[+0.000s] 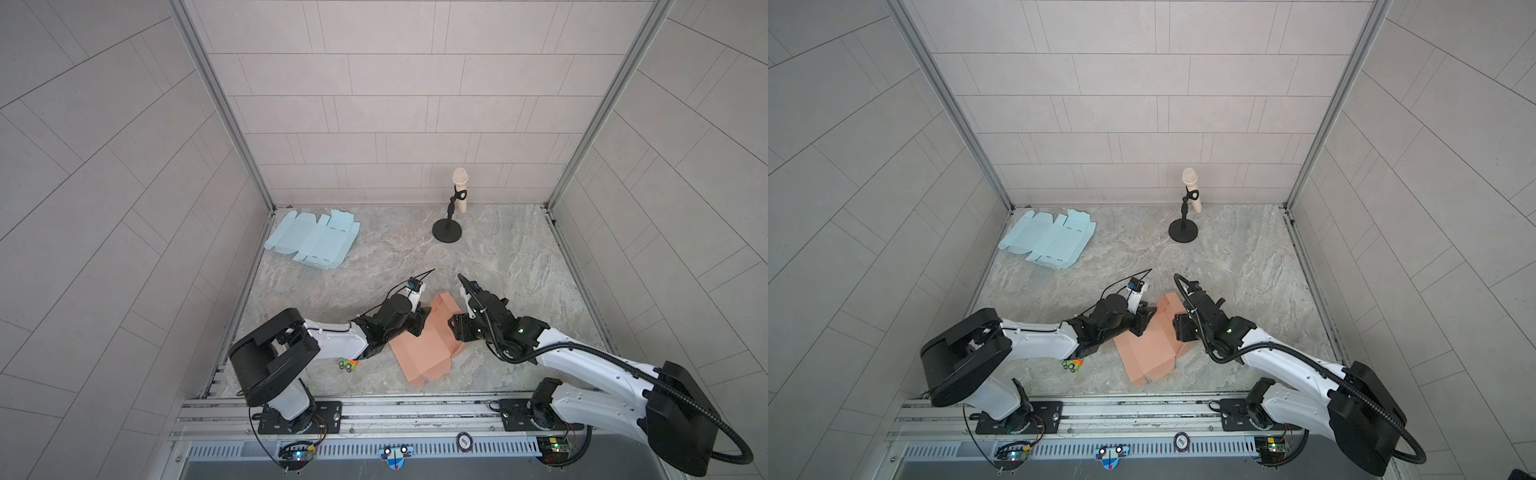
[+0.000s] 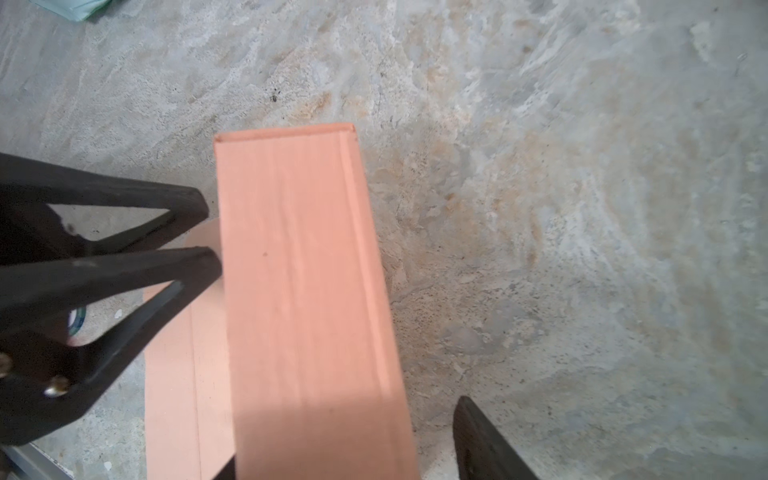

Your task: Fold the paper box

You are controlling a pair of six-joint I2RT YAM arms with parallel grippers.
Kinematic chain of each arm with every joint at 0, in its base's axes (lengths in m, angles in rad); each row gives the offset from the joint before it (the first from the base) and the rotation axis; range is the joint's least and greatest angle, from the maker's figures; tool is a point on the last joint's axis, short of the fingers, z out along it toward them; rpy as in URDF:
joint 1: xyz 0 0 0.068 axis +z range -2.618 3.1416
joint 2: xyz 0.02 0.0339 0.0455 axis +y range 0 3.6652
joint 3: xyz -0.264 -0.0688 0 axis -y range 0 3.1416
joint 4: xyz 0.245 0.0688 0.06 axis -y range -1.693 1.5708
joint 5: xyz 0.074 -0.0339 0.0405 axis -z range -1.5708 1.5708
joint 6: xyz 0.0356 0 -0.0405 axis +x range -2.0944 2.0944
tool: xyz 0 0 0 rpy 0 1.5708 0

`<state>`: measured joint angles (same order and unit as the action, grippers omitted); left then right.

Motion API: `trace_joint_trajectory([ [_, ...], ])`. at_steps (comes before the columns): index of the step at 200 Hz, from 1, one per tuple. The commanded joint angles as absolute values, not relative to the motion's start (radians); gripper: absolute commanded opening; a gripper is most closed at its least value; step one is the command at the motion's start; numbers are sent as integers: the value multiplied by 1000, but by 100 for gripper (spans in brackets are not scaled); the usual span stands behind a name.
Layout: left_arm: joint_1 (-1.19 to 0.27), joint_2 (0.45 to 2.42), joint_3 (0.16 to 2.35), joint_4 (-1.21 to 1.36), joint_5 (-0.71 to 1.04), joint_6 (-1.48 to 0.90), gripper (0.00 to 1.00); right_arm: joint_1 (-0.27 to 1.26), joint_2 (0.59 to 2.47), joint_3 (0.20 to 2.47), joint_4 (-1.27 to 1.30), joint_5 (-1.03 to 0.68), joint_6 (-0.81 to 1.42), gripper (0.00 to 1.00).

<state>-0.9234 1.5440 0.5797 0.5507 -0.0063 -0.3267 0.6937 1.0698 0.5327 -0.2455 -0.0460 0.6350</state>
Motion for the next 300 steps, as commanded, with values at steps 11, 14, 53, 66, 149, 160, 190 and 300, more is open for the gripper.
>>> trace_joint_trajectory([
  [11, -924, 1429, 599, 342, 8, -358, 44, 676, 1043, 568, -287, -19, 623, 68],
  [14, -924, 1420, 602, 327, 9, -361, 44, 675, 1043, 570, -290, -17, 621, 68],
  [53, -916, 1328, 619, 173, 3, -400, 46, 661, 1034, 580, -314, -1, 611, 68],
  [66, -906, 1307, 621, 119, 0, -420, 46, 659, 1025, 582, -314, 0, 609, 68],
  [149, -768, 1212, 498, 70, 149, -599, 48, 582, 999, 531, -261, -68, 629, 68],
  [160, -767, 1205, 488, 72, 156, -615, 53, 569, 995, 524, -254, -76, 632, 67],
  [190, -767, 1199, 454, 100, 192, -666, 64, 533, 977, 496, -230, -110, 645, 66],
  [300, -796, 1373, 411, 341, 297, -795, 61, 430, 982, 419, -179, -159, 651, 64],
])
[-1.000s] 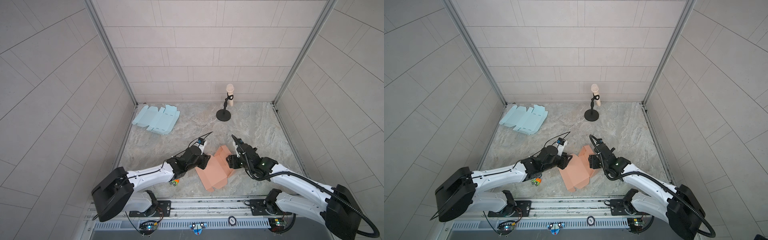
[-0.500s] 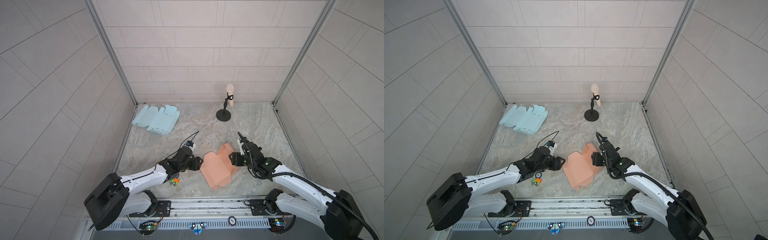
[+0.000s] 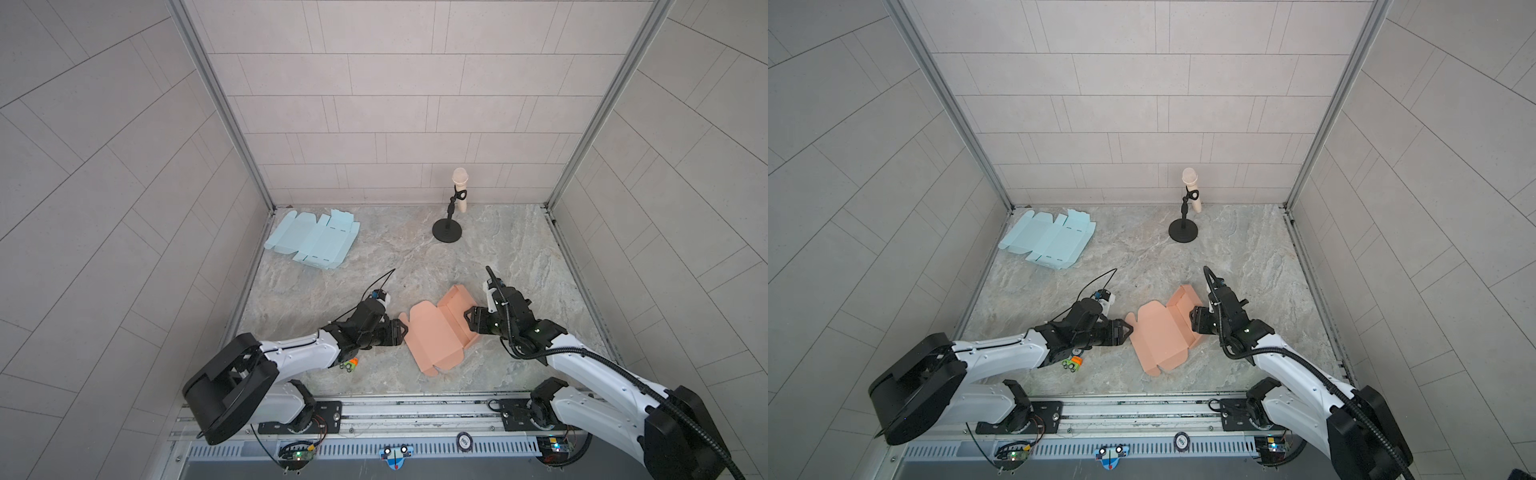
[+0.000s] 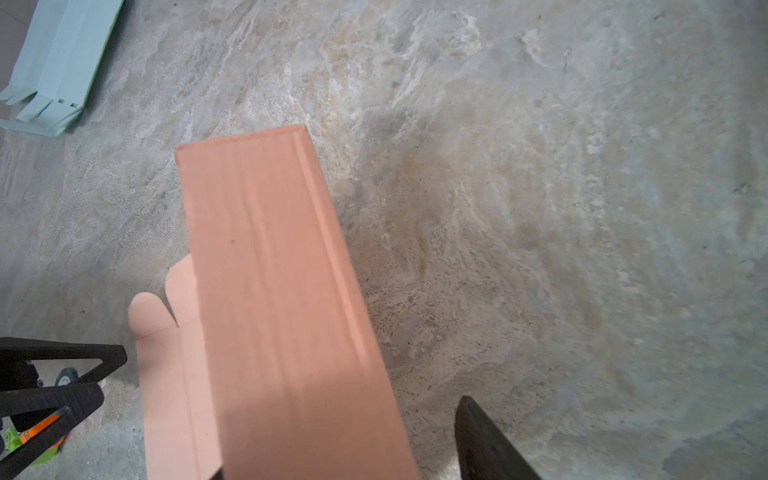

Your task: Fold the paper box

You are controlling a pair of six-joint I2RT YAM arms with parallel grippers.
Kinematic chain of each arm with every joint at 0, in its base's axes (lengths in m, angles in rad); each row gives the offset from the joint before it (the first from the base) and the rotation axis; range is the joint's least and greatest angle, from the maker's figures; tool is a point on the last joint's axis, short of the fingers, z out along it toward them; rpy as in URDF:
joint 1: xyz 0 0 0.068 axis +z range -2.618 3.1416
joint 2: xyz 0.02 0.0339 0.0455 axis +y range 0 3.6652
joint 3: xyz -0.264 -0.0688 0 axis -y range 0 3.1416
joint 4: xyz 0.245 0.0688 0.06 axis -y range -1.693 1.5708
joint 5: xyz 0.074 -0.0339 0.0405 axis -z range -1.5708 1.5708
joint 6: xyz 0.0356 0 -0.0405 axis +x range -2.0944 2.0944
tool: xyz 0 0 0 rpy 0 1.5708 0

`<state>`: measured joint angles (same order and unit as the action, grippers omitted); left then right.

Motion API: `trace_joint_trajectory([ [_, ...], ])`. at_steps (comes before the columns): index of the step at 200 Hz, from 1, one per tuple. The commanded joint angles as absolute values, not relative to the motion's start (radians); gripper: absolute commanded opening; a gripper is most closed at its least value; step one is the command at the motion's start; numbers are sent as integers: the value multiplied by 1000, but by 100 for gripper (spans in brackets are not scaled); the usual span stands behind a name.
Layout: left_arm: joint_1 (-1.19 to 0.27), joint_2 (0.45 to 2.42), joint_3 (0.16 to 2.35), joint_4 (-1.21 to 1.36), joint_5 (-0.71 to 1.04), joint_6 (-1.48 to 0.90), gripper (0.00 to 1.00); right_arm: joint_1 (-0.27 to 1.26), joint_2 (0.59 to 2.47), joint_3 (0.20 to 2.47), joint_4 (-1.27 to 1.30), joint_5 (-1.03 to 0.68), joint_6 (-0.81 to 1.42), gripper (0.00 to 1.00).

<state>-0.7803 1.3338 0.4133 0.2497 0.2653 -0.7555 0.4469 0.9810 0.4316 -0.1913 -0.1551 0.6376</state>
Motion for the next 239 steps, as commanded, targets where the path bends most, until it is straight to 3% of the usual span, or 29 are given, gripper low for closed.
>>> trace_joint_trajectory([
  [1, -796, 1375, 412, 343, 298, -795, 61, 429, 982, 418, -178, -160, 651, 64],
  [96, -824, 1454, 423, 509, 328, -883, 53, 414, 989, 388, -151, -172, 657, 64],
  [189, -824, 1517, 443, 583, 338, -966, 18, 414, 957, 391, -179, -191, 641, 72],
  [200, -820, 1519, 448, 576, 339, -971, 15, 414, 949, 393, -187, -192, 637, 76],
  [228, -813, 1507, 458, 540, 326, -967, 10, 414, 925, 412, -226, -202, 610, 99],
  [239, -805, 1499, 460, 529, 325, -965, 9, 414, 914, 418, -238, -204, 602, 100],
])
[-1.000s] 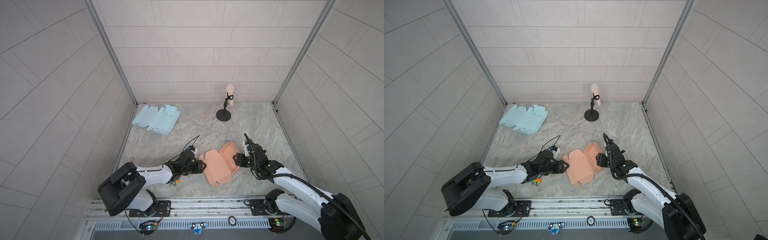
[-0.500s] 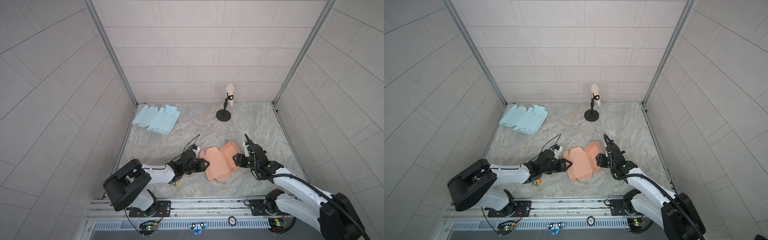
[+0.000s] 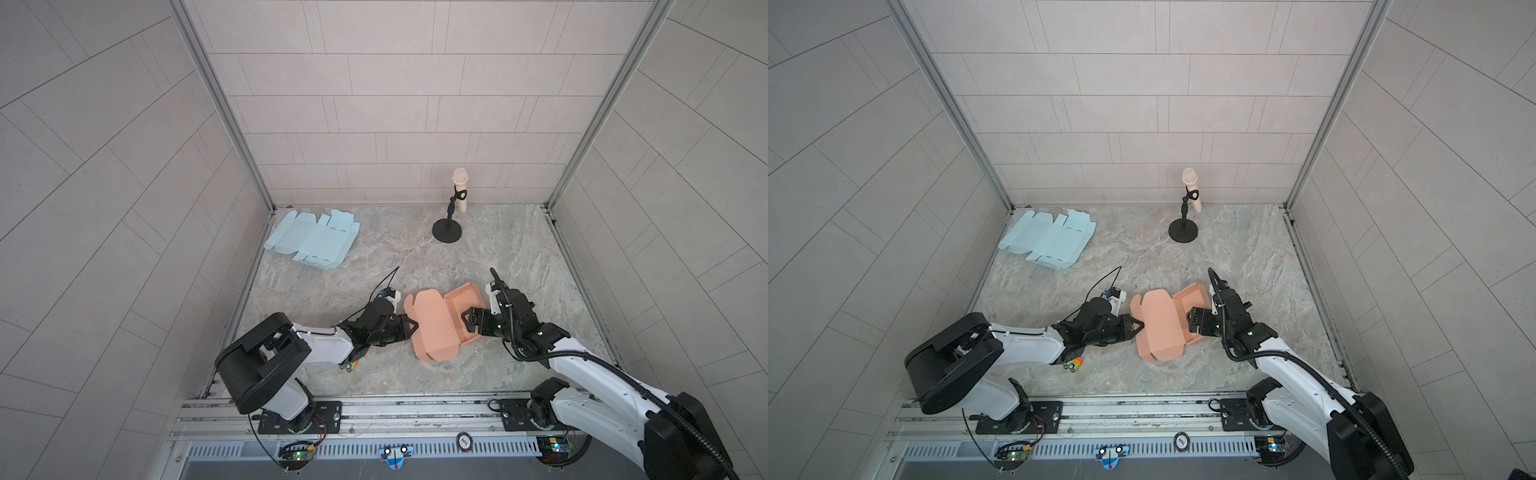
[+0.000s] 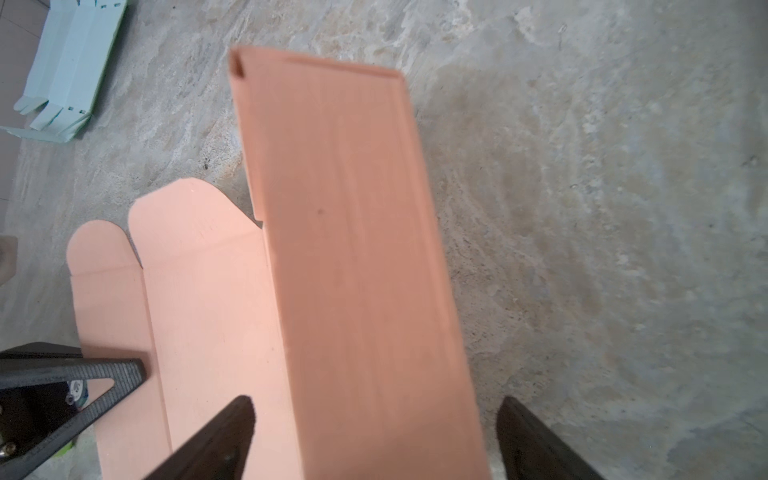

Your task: Fold the paper box

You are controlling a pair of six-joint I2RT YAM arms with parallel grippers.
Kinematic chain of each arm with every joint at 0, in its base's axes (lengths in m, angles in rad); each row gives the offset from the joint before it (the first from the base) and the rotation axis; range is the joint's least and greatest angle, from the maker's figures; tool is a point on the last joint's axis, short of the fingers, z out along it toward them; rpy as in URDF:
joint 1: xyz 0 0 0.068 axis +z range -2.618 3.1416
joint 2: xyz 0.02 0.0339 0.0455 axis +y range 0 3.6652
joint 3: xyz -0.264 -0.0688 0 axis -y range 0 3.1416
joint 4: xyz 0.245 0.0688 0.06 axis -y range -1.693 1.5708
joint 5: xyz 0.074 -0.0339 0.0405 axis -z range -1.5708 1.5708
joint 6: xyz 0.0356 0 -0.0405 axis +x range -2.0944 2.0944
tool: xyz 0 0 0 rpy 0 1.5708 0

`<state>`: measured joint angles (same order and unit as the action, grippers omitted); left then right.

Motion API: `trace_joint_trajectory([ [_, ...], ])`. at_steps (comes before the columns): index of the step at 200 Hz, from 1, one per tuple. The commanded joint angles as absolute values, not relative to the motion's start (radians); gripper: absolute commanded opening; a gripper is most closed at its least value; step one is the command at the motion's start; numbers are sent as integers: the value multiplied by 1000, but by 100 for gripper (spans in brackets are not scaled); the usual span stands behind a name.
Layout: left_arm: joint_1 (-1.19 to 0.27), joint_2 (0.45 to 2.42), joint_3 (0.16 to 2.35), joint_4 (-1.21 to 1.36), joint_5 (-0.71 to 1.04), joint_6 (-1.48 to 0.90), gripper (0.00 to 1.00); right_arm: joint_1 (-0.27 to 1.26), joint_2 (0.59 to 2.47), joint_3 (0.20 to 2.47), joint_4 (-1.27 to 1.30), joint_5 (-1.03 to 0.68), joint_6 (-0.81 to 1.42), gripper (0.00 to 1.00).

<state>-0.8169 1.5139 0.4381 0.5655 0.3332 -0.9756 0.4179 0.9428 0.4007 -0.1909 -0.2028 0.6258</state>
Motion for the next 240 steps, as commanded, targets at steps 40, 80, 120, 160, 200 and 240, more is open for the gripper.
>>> trace_joint_trajectory([
  [40, -765, 1452, 473, 454, 342, -930, 7, 416, 846, 422, -286, -216, 568, 99],
  [80, -716, 1372, 515, 269, 338, -814, 4, 416, 719, 414, -333, -239, 522, 100],
  [120, -704, 1300, 637, -26, 283, -624, 4, 419, 588, 396, -290, -311, 472, 100],
  [160, -706, 1289, 802, -287, 275, -425, 5, 419, 493, 399, -203, -319, 451, 99],
  [200, -716, 1288, 1014, -574, 290, -214, 6, 419, 534, 388, -17, -271, 418, 97],
  [240, -722, 1321, 1206, -802, 287, -58, 5, 432, 717, 485, 95, -413, 353, 95],
])
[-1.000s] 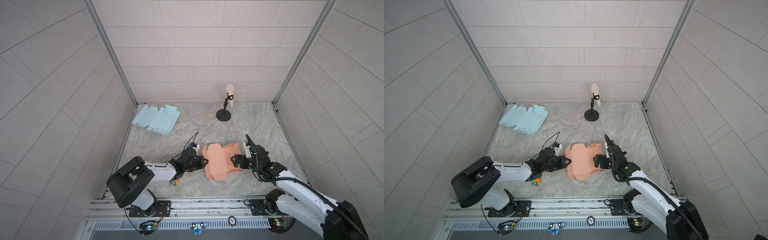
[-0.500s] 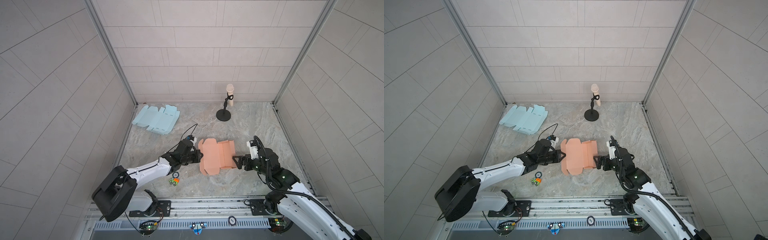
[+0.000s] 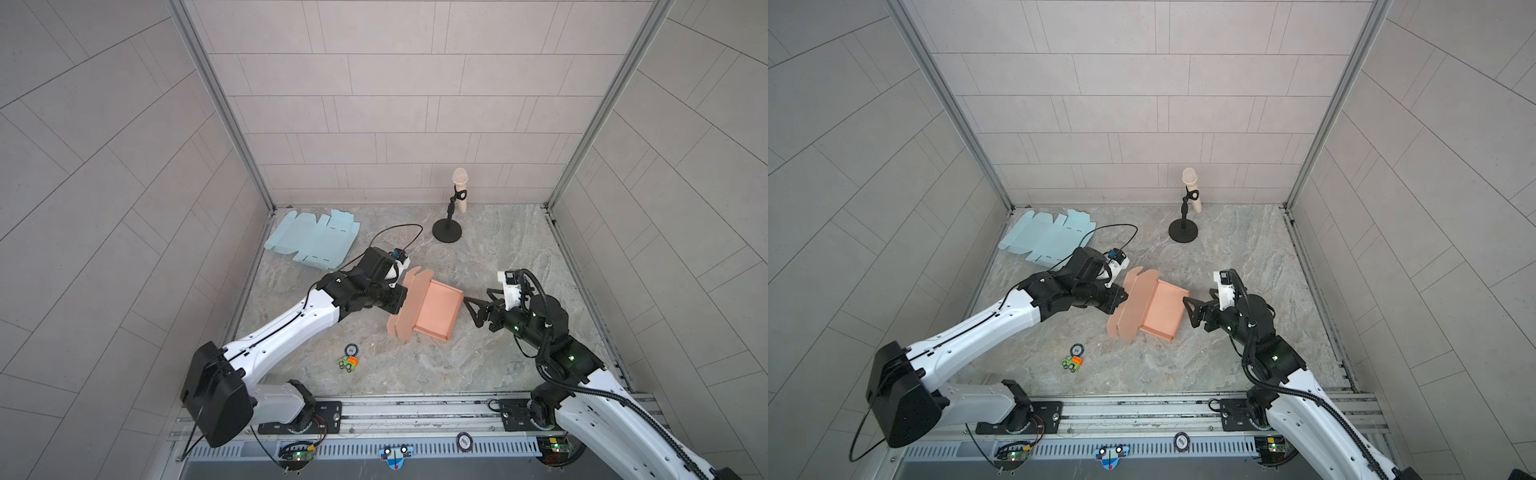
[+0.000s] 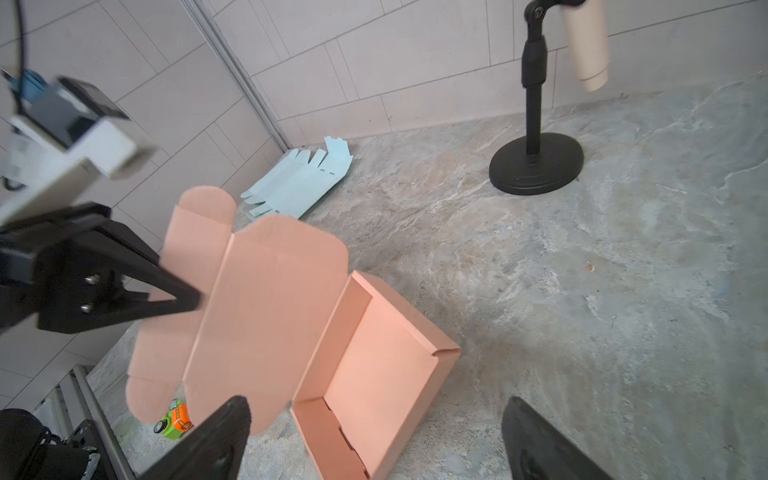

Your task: Fold the paper box

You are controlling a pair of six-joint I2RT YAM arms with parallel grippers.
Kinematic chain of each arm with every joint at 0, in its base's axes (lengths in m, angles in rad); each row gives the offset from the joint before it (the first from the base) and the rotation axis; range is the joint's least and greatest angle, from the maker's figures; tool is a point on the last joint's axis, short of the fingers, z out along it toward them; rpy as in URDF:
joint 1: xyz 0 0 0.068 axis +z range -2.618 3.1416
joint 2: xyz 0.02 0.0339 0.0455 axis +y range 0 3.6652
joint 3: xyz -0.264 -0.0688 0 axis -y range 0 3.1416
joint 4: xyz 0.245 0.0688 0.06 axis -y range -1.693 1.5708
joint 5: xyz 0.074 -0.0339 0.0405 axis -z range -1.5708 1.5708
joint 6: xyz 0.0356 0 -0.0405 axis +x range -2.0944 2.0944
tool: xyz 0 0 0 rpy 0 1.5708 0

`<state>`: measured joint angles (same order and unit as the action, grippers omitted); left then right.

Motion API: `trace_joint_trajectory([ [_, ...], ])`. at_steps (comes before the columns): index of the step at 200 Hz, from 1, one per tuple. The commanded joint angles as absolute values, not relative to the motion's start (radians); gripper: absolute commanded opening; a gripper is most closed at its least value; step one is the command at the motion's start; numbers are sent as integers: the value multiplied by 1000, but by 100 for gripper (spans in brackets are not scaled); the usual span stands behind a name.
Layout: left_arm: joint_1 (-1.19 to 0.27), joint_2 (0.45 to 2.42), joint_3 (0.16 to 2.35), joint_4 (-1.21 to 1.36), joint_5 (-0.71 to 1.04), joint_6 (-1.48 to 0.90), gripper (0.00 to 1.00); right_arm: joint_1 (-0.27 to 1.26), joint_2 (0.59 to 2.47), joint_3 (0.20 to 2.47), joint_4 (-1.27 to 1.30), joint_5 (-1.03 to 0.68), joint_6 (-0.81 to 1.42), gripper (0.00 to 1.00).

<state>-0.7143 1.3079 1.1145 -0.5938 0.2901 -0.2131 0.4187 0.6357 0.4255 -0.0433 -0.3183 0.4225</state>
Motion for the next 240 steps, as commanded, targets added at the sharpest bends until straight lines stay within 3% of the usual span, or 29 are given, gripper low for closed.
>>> trace_joint_trajectory([
  [1, -721, 1322, 1210, -804, 287, -54, 5, 434, 721, 485, 100, -416, 349, 95],
  [47, -728, 1368, 1361, -976, 276, 81, 3, 509, 904, 525, 249, -523, 108, 97],
  [111, -785, 1388, 1411, -1006, 254, 126, 0, 509, 1073, 682, 198, -617, -77, 94],
  [154, -785, 1394, 1410, -1005, 237, 126, 0, 518, 1155, 732, 144, -688, -117, 79],
  [219, -785, 1411, 1417, -1003, 233, 132, 0, 550, 1165, 746, 78, -692, -163, 67],
  [240, -784, 1415, 1420, -1003, 226, 132, 0, 552, 1197, 775, 38, -691, -181, 51],
])
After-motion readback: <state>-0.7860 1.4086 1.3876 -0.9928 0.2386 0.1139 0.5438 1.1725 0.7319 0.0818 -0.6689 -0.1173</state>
